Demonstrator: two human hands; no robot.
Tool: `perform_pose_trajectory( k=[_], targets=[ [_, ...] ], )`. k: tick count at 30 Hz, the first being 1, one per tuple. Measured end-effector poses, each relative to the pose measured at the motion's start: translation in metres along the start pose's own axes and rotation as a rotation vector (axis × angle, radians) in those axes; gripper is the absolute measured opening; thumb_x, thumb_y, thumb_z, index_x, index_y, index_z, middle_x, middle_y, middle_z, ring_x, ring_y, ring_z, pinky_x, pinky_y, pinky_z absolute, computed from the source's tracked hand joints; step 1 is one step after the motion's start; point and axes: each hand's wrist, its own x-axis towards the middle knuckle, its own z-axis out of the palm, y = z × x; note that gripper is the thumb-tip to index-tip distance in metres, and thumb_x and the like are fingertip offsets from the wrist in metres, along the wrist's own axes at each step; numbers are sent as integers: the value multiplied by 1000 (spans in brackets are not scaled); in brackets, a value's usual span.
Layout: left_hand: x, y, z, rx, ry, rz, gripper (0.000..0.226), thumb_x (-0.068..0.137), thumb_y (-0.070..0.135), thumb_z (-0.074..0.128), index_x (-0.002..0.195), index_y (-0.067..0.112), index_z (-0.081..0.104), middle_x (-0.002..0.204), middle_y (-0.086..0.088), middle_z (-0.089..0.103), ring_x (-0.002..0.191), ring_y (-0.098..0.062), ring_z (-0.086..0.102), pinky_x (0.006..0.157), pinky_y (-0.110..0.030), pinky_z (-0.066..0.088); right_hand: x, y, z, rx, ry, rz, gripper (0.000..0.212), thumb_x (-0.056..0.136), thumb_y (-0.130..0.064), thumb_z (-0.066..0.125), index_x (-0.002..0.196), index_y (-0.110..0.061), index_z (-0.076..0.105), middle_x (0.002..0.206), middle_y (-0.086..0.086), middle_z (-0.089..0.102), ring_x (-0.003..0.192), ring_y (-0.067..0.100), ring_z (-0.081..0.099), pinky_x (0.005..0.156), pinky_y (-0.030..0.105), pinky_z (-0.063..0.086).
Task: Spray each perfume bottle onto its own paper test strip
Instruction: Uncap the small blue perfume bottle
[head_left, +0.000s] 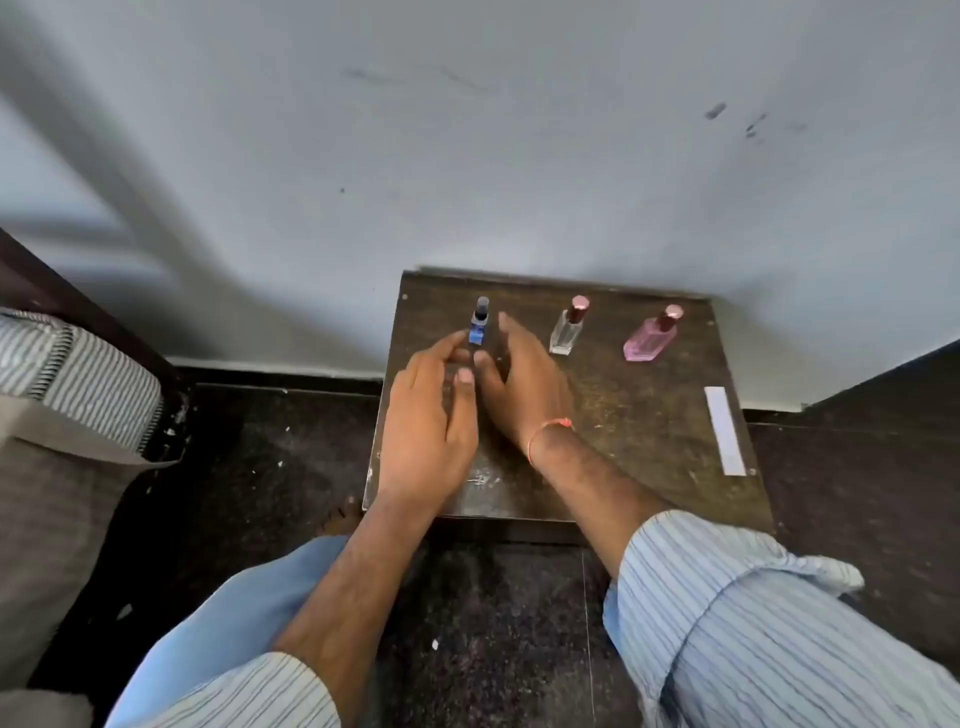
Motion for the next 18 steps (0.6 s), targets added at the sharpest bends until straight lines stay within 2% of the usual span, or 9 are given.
perform_pose_trajectory(
  k=[2,4,6,8,11,14,16,18],
  targets=[
    [11,-3,3,-72,22,-3,40,110,29,51,148,21,56,130,9,67,116,-14,65,102,-43,56,22,0,11,54,46,1,53,98,-47,64,148,-35,55,144,-10,69,128,18,68,104,46,58],
    [21,-3,2,-134,15,-36,40,110,29,51,149,21,56,129,8,68,111,-14,67,98,-40,58,38,-1,17,75,43,28,45,95,-45,71,138,-34,62,128,-9,76,117,19,73,96,43,60],
    [24,-4,-1,-186,44,-65,38,112,24,52,149,17,56,126,8,69,107,-7,69,93,-30,59,44,0,24,37,55,41,35,96,-42,73,129,-34,67,116,-7,80,110,22,75,91,42,61],
    [29,-4,-5,-250,79,-91,36,112,18,53,148,13,57,122,8,70,94,8,67,82,-13,55,42,1,28,25,101,27,25,97,-43,72,120,-33,70,109,-8,82,106,21,77,87,41,62],
    [31,-4,-7,-277,86,-123,34,111,15,54,145,13,59,119,9,72,82,10,65,72,-7,50,31,7,28,142,112,34,24,95,-45,76,117,-33,74,106,-13,83,101,12,78,86,39,63],
    [30,-5,-7,-294,47,-155,29,110,18,58,138,20,66,111,11,76,80,6,67,70,-10,49,0,14,5,310,43,-23,24,96,-41,80,119,-33,76,106,-15,82,90,3,77,85,42,65],
    [28,-6,-8,-333,-5,-160,26,109,19,60,132,23,71,105,8,79,73,-3,65,67,-21,52,-30,22,-17,346,-29,-49,24,98,-36,80,122,-34,76,109,-15,82,93,4,78,87,45,65],
    [24,-6,-5,-375,-113,-166,23,109,18,62,125,23,77,100,3,81,73,-34,66,62,-39,53,-64,32,-38,388,-96,-1,26,99,-33,80,124,-36,72,112,-16,82,96,9,79,88,47,66]
  ],
)
